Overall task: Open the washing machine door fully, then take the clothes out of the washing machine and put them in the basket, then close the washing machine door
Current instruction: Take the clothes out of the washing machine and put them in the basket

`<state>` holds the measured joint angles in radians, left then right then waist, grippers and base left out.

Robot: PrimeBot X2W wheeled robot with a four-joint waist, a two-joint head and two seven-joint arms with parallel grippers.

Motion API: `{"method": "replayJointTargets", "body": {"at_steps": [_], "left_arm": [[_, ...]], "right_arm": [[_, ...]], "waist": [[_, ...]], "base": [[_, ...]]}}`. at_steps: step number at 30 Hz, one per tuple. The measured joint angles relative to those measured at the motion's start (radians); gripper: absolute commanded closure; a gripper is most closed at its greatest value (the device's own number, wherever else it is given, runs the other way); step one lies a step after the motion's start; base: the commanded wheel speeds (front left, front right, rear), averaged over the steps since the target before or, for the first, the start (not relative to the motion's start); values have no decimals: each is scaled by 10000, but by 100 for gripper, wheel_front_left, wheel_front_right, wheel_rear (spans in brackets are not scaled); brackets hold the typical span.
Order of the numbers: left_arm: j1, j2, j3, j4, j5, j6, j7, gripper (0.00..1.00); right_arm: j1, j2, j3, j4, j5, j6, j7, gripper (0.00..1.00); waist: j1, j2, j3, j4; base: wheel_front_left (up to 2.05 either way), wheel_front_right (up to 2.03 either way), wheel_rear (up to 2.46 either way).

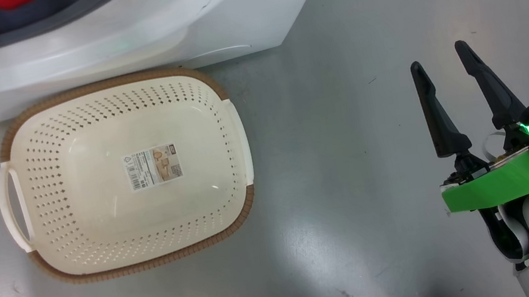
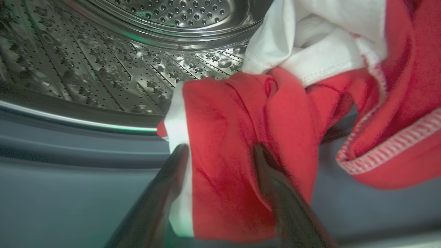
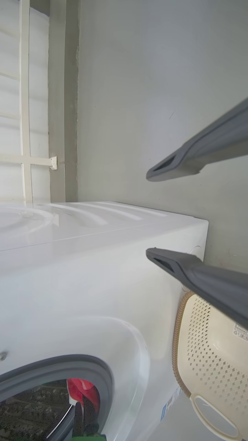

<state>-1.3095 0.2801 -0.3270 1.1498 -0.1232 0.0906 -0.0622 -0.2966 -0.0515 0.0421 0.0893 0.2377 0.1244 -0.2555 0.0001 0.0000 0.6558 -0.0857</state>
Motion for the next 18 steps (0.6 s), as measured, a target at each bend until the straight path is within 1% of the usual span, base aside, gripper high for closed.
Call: {"method": "replayJointTargets", "body": {"at_steps": [1,8,9,10,13,18], "left_arm": [[-36,8,-13,81,6,54,6,0],[-238,44,-111,591,2,46,140,0],[-281,44,-134,671,-17,19,171,25],[-290,44,-161,727,-17,-67,201,100],[-337,33,-228,807,-29,-142,240,100],[-391,33,-268,863,-88,-196,-77,100]], "right_arm": [[0,2,4,0,2,0,0,0],[0,2,27,-2,19,0,0,0],[0,2,31,-2,19,0,0,0],[0,2,35,-2,19,0,0,0],[0,2,42,-2,19,0,0,0],[0,2,42,-2,21,0,0,0]], "waist": [[0,0,2,-6],[0,0,-2,-51],[0,0,-7,-60],[0,0,-10,-64],[0,0,-17,-70],[0,0,-35,-61]], "base": [[0,0,0],[0,0,0],[0,0,0],[0,0,0],[0,0,0],[0,0,0]]}}
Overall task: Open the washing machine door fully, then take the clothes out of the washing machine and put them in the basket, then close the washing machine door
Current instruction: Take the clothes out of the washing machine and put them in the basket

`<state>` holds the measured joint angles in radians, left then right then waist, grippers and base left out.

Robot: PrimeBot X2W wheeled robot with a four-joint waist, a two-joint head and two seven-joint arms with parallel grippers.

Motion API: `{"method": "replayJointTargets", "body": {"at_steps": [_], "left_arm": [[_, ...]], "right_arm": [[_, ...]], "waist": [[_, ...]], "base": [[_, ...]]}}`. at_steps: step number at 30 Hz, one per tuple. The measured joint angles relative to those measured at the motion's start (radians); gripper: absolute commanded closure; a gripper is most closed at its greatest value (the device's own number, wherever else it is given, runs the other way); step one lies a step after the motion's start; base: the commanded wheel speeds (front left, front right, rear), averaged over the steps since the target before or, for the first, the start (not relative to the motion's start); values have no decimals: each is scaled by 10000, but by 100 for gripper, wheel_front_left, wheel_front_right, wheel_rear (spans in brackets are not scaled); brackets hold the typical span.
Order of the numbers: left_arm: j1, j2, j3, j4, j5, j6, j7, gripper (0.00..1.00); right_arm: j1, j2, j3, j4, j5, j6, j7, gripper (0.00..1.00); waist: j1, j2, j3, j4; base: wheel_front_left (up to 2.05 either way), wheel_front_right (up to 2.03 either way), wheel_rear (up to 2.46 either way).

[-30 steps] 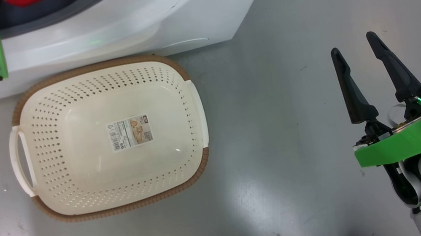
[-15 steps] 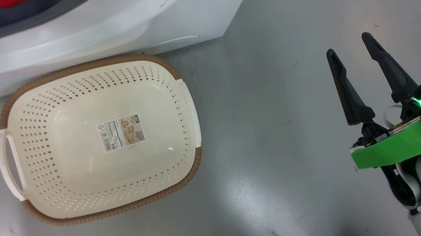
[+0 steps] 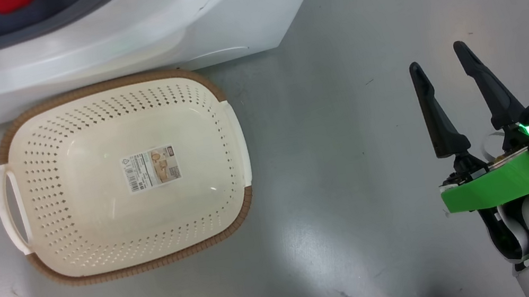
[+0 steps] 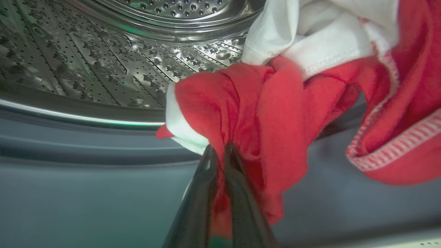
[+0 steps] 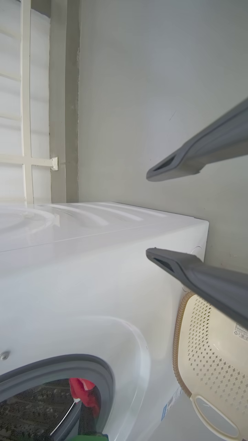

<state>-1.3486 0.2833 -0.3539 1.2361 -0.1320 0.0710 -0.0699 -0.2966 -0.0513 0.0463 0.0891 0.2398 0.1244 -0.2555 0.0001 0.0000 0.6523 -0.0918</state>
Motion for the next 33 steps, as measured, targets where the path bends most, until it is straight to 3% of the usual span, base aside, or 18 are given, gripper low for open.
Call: {"method": "replayJointTargets", "body": {"at_steps": [17,22,33], "left_arm": [[471,-46,439,-347,-936,-127,-1622,100],[1104,-33,623,-1289,-1195,-201,-1789,100],[3655,169,1087,-4742,-1411,-153,-1799,100]], "right_arm": [[0,-2,2,132,-2,0,0,0],[1,0,23,209,-2,0,0,0],[13,-2,61,443,-6,0,0,0]], "waist": [[0,0,-377,227],[0,0,-602,287],[0,0,-1444,301]], "base": [[0,0,0],[0,0,0],[0,0,0]]}}
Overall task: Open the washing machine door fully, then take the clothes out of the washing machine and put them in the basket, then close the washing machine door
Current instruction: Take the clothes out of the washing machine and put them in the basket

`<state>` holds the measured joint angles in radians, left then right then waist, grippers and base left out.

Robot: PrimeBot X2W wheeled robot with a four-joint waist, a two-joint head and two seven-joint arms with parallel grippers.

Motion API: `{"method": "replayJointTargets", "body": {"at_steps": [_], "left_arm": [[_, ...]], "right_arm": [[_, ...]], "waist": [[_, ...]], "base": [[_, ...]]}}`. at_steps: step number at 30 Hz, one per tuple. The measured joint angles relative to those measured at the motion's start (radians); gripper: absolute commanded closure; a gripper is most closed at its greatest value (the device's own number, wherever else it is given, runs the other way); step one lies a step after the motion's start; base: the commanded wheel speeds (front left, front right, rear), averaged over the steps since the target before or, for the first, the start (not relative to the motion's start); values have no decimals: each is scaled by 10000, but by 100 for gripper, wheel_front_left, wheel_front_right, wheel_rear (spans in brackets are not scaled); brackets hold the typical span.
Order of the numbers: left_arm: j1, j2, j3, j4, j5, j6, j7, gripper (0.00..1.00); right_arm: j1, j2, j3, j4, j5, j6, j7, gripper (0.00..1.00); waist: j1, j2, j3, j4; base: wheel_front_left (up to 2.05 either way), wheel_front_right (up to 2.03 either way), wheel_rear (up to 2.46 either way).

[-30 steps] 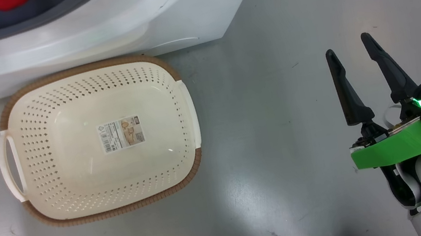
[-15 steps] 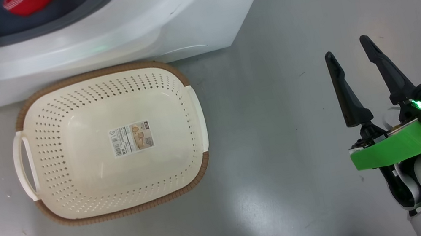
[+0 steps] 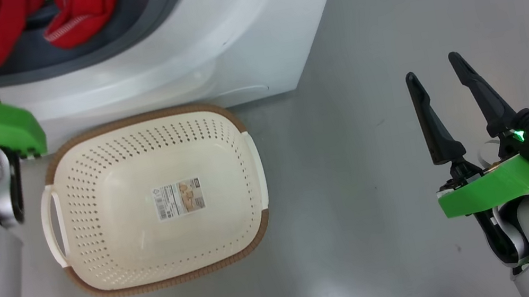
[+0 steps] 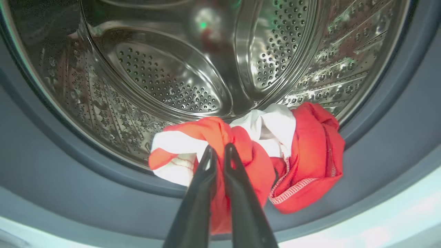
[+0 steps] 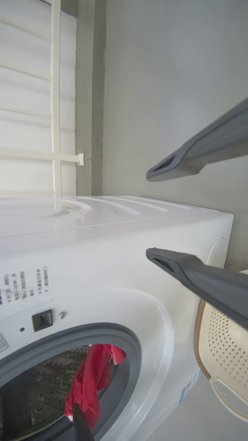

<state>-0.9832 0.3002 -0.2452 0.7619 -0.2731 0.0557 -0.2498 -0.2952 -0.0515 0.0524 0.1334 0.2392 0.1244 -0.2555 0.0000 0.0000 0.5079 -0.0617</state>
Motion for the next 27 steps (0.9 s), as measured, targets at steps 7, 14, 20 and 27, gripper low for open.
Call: {"method": "replayJointTargets", "body": {"at_steps": [7,14,20,27], "left_arm": [[1309,10,81,-1204,-102,161,2,100],[2695,21,238,-2466,-416,253,0,100],[3835,59,320,-3549,-602,345,2,100],[5181,86,291,-4943,-696,541,79,100]], "right_arm": [[90,2,29,138,50,0,0,0],[303,2,109,349,90,0,0,0],[500,2,194,445,178,0,2,0],[626,2,217,500,180,0,2,0]], "waist": [[0,0,-579,-19],[0,0,-1240,-14],[0,0,-1791,-6],[0,0,-2382,-26]], "base": [[0,0,0],[0,0,0],[0,0,0],[0,0,0]]}}
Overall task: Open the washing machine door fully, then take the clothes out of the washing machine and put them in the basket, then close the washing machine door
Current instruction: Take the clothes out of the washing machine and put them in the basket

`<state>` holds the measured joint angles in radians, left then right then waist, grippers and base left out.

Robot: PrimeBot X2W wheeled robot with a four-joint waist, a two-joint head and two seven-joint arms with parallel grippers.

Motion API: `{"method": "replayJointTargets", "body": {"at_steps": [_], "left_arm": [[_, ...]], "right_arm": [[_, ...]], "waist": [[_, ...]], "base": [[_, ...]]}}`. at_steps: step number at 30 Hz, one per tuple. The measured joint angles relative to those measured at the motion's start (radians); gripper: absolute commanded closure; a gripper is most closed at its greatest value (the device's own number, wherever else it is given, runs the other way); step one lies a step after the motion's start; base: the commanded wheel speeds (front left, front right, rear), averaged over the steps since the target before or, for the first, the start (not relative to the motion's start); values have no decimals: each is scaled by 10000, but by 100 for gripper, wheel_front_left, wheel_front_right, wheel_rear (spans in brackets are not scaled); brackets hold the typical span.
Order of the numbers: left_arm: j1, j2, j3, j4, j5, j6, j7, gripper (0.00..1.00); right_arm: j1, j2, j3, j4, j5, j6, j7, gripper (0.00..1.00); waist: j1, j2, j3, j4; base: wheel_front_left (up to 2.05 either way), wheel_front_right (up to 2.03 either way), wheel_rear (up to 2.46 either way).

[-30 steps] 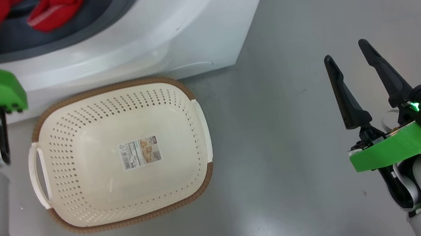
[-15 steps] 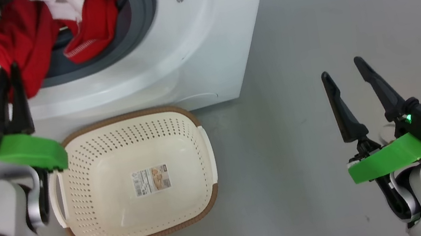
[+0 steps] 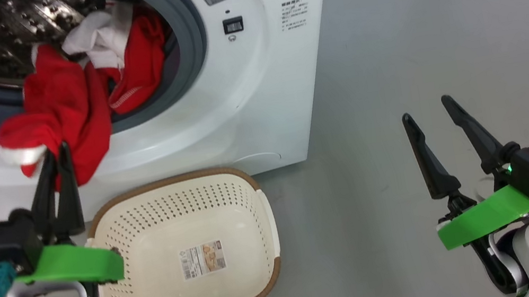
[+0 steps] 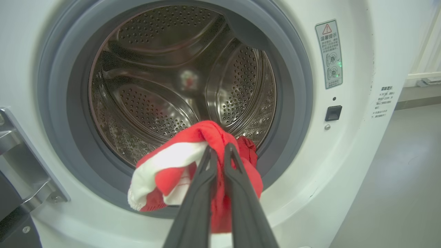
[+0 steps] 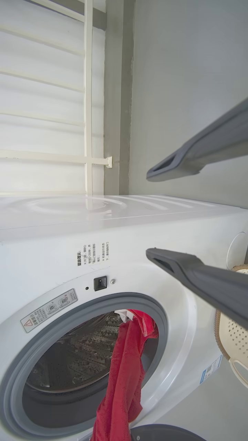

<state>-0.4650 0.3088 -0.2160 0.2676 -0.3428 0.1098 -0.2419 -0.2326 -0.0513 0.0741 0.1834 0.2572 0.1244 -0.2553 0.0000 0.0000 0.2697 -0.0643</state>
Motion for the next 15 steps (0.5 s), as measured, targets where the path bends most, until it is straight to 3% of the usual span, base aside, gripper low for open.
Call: {"method": "replayJointTargets", "body": {"at_steps": [15], "left_arm": [[2339,140,-180,-2441,-201,562,608,100]], "right_arm": [[611,2,36,242,36,0,-2,0]], "waist": [[0,0,-1224,-6]], "base": [[0,0,0]]}}
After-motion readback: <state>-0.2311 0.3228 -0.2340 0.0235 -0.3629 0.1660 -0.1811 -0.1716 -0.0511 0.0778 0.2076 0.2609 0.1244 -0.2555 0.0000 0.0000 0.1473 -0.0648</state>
